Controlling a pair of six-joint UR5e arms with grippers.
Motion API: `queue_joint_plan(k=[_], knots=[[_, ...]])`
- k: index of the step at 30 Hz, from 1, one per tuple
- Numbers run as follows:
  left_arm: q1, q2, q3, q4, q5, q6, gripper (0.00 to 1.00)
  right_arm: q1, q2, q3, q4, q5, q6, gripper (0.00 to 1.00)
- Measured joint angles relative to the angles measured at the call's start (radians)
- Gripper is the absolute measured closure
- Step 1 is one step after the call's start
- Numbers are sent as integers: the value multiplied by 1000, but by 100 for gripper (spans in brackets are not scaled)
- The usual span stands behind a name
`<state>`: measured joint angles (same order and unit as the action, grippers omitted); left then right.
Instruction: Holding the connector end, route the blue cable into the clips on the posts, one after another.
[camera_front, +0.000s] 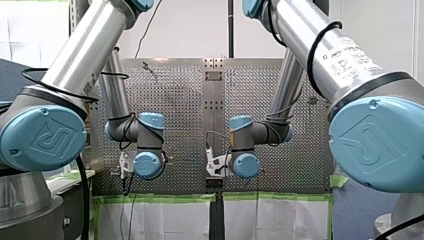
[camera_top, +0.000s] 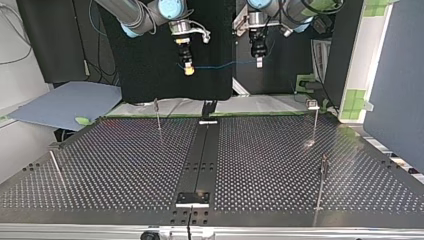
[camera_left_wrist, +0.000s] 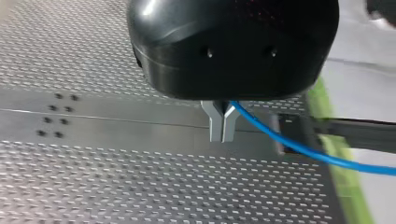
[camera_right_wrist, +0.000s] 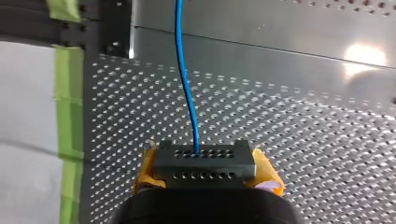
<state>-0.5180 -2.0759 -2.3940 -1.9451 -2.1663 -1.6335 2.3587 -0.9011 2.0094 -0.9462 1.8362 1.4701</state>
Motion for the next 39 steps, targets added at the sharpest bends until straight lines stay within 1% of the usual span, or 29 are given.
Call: queue_joint_plan(k=[3, 8, 16, 20, 22, 24, 27, 31, 34, 36, 39], knots=[[0, -28, 0, -2, 0, 0, 100, 0, 1, 0, 17, 0, 0, 100], [1, -43, 0, -3, 0, 0, 100, 0, 1, 0, 25, 0, 0, 100], [0, -44, 0, -4, 0, -1, 100, 0, 1, 0, 26, 0, 0, 100], [-7, -27, 1, -21, 4, -10, 100, -2, -8, -8, 35, 6, 2, 100], [-11, -14, 0, -34, 8, -16, 100, -3, -21, -20, 49, 8, 10, 100], [-13, 2, 0, -50, 17, -29, 100, -4, -34, -29, 62, 4, 22, 100], [-8, 31, 0, -78, 34, -54, 100, -8, -62, -44, 89, -18, 48, 100], [0, 71, 1, -119, 39, -91, 100, -7, -98, -73, 125, -52, 83, 100], [6, 105, 1, -152, 39, -94, 100, -5, -125, -100, 153, -79, 106, 100], [8, 126, 1, -173, 39, -86, 100, -4, -142, -116, 169, -95, 111, 100], [14, 155, 1, -203, 38, -80, 100, -3, -171, -146, 198, -125, 112, 100]])
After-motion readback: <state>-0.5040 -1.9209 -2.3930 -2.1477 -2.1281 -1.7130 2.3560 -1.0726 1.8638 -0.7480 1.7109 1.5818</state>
